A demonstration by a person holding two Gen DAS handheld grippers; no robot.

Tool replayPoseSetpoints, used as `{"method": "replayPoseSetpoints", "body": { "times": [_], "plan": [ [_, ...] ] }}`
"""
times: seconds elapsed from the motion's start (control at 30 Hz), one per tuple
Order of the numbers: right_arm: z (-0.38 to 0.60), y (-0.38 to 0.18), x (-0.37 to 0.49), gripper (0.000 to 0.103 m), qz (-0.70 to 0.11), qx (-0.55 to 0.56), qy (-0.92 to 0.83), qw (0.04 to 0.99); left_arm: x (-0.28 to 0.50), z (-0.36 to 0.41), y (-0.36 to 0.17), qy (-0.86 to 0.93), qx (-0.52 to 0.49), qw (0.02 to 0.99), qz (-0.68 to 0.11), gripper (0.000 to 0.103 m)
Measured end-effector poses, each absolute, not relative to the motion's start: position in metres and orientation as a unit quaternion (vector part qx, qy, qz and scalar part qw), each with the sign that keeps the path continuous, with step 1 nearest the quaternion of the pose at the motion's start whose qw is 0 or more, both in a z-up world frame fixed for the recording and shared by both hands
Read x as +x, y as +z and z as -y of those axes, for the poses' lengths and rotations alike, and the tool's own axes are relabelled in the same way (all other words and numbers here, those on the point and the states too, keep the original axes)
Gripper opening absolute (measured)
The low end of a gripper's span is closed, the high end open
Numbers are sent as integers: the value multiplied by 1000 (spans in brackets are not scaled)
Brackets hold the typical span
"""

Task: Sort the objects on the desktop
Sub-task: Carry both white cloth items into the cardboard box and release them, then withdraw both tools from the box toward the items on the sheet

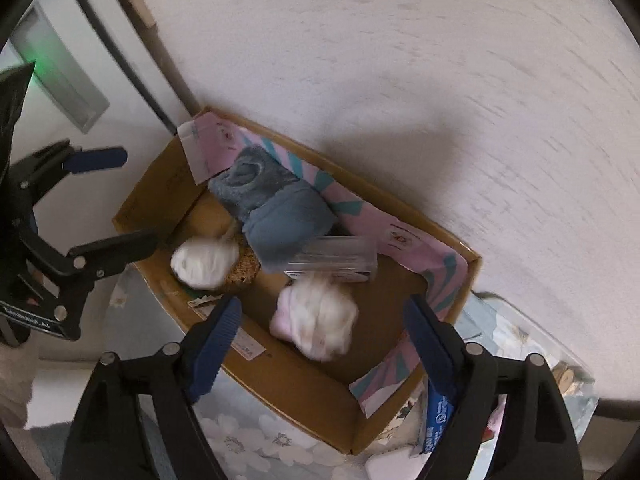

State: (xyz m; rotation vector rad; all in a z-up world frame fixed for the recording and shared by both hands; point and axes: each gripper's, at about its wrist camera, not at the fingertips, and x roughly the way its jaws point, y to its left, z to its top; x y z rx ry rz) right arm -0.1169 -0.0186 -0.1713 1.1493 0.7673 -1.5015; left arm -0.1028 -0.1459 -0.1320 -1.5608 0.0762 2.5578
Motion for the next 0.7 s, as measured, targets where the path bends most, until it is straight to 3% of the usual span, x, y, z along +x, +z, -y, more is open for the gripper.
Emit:
{"method": "replayPoseSetpoints", "body": {
  "times": [0.7],
  "plan": [
    [-68, -138, -137, 81, -262, 457, -695, 489, -84, 71, -115, 861, -494, 116, -28, 99]
  ]
}}
